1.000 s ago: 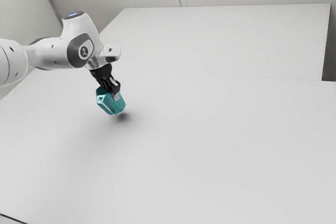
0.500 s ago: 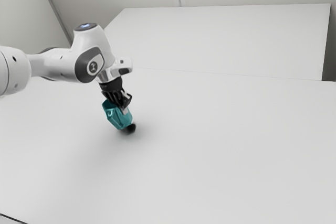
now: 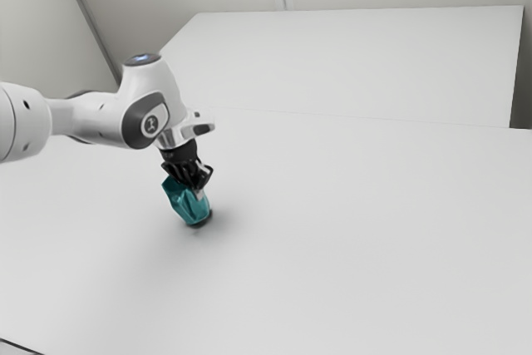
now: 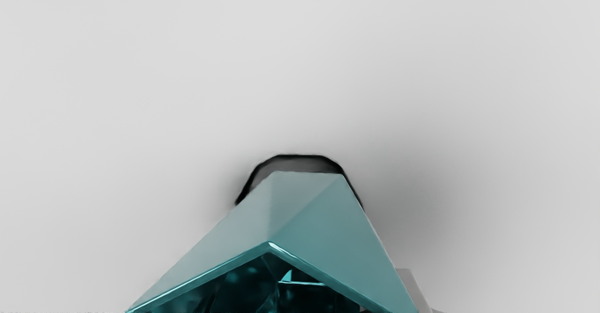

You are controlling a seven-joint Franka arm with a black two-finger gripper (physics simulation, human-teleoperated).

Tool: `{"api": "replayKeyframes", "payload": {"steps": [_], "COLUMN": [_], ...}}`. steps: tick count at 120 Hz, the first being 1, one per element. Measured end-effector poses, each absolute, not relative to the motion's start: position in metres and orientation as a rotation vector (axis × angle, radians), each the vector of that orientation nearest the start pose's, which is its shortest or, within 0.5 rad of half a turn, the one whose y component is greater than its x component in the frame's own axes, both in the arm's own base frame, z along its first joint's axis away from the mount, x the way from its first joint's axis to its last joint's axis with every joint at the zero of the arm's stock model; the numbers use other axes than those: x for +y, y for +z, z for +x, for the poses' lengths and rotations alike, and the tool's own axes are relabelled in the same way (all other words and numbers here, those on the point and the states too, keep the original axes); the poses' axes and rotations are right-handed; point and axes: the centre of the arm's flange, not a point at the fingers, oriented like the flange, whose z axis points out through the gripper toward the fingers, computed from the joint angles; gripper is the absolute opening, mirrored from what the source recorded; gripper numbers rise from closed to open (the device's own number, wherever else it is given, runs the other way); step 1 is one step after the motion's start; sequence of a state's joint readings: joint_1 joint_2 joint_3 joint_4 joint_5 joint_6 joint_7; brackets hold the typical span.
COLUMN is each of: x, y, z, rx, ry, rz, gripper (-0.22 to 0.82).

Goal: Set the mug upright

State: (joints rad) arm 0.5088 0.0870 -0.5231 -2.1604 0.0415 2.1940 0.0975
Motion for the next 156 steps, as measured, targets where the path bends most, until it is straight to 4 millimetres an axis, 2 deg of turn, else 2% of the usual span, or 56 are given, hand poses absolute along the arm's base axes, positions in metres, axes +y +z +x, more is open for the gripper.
{"api": "replayKeyframes", "payload": {"steps": [35, 41, 63, 83, 101, 124, 132, 146, 156], "x": [-0.003, -0.004, -0.006, -0.014, -0.028, -0.038, -0.042, -0.051, -0.055], "y": [0.347, 0.345, 0.345, 0.354, 0.384, 0.414, 0.435, 0.499, 0.540], "z": [0.543, 0.544, 0.544, 0.544, 0.540, 0.540, 0.549, 0.569, 0.574], "rx": [0.144, 0.137, 0.122, 0.130, 0.159, 0.178, 0.186, 0.170, 0.178], "ry": [0.078, 0.076, 0.060, 0.029, -0.041, -0.072, -0.108, -0.194, -0.223], "rz": [-3.161, -3.164, -3.167, -3.160, -3.125, -3.099, -3.107, -3.159, -3.170], "gripper": [-0.18, -0.15, 0.06, 0.34, 0.47, 0.55, 0.57, 0.58, 0.59]}}
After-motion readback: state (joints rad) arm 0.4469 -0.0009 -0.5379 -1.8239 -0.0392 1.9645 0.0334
